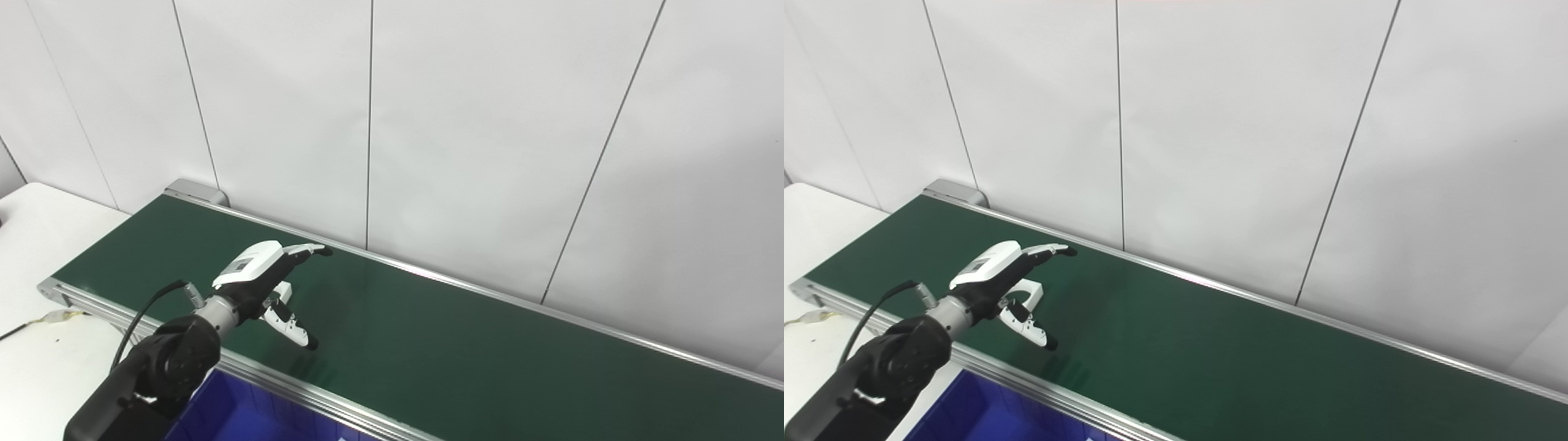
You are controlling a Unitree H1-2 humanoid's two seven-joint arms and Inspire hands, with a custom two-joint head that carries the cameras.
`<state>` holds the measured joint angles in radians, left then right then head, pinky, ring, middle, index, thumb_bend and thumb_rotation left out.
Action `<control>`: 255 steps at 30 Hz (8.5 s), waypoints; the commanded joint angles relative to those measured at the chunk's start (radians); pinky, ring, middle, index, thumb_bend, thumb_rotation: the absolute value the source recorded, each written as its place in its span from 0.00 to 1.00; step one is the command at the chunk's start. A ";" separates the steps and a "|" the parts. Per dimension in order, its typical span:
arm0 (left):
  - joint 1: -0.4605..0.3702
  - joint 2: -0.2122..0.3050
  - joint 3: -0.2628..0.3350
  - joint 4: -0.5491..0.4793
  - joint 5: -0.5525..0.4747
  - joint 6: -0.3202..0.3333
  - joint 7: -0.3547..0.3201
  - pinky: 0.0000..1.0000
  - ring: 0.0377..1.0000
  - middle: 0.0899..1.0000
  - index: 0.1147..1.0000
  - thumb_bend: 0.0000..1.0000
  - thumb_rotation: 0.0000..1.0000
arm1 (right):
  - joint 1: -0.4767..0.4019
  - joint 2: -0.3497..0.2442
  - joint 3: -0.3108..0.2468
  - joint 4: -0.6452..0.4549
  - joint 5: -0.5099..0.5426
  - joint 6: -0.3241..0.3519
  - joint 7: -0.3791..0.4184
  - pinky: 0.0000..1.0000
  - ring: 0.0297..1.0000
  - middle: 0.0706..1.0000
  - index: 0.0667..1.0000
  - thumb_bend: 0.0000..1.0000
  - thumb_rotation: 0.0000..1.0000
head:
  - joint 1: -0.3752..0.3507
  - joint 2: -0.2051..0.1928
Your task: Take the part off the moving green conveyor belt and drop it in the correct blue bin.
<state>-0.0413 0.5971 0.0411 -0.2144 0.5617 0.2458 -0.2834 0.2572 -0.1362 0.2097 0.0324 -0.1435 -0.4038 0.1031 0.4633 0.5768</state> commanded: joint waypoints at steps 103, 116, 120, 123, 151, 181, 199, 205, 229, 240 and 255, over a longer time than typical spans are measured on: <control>-0.036 -0.023 -0.179 -0.099 0.019 -0.130 0.036 0.42 0.38 0.43 0.46 0.50 0.00 | 0.050 -0.003 -0.017 -0.096 0.036 -0.017 0.024 0.79 0.84 0.89 0.98 0.62 0.76 | -0.078 0.043; 0.061 -0.086 -0.136 -0.426 0.007 -0.059 -0.074 0.43 0.41 0.44 0.43 0.50 0.00 | 0.055 0.002 -0.016 -0.117 0.031 0.000 0.023 0.79 0.84 0.88 0.98 0.64 0.75 | -0.094 0.067; 0.107 -0.109 -0.123 -0.491 0.012 -0.052 -0.090 0.39 0.39 0.42 0.45 0.50 0.00 | 0.052 0.002 -0.015 -0.120 0.028 0.000 0.024 0.79 0.84 0.89 0.98 0.64 0.76 | -0.102 0.088; 0.152 -0.123 -0.106 -0.519 0.009 -0.065 -0.087 0.38 0.39 0.41 0.45 0.50 0.00 | 0.049 0.004 -0.016 -0.126 0.023 0.006 0.022 0.78 0.83 0.88 0.97 0.64 0.76 | -0.120 0.123; 0.398 -0.194 -0.150 -0.157 0.126 -0.202 0.043 0.36 0.35 0.42 0.47 0.50 0.00 | 0.015 -0.003 -0.055 -0.247 0.057 0.145 0.037 0.69 0.77 0.82 0.90 0.68 0.68 | -0.116 0.321; 0.383 -0.205 -0.218 -0.151 0.470 -0.099 0.077 0.86 1.00 1.00 1.00 1.00 0.00 | 0.019 0.008 -0.046 -0.226 0.049 0.126 0.037 0.69 0.77 0.82 0.90 0.69 0.67 | -0.164 0.277; 0.395 -0.308 -0.157 -0.499 0.087 -0.075 -0.073 0.82 0.94 0.98 0.97 0.52 0.41 | 0.025 0.018 -0.039 -0.188 0.038 0.096 0.031 0.69 0.76 0.81 0.89 0.70 0.66 | -0.274 0.216; 0.394 -0.365 -0.206 -0.429 -0.157 -0.215 -0.037 0.80 0.92 0.95 0.93 0.75 0.66 | 0.031 0.026 -0.033 -0.169 0.024 0.078 0.023 0.69 0.77 0.81 0.89 0.71 0.68 | -0.367 0.186; 0.247 -0.464 -0.243 0.219 -0.709 -0.509 -0.089 0.80 0.82 0.81 0.78 0.86 0.72 | 0.061 0.114 0.027 -0.076 -0.087 0.031 -0.062 0.73 0.82 0.86 0.90 0.73 0.72 | -0.767 0.051; 0.318 -0.454 -0.217 0.150 -0.702 -0.680 -0.075 0.77 0.80 0.80 0.79 0.89 0.65 | 0.082 0.129 0.044 -0.072 -0.085 -0.065 -0.136 0.73 0.79 0.83 0.87 0.70 0.63 | -0.739 -0.011; 0.424 -0.586 -0.135 -0.197 -0.667 -0.716 -0.010 0.56 0.61 0.62 0.62 0.72 0.52 | 0.163 0.044 0.244 -0.447 -0.233 -0.066 -0.492 0.46 0.55 0.62 0.67 0.59 0.46 | -0.717 -0.038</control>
<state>0.3793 0.0181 -0.0987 -0.3750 -0.1003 -0.4372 -0.2967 0.4184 -0.0849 0.4391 -0.3708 -0.3556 -0.4269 -0.3422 -0.2577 0.5354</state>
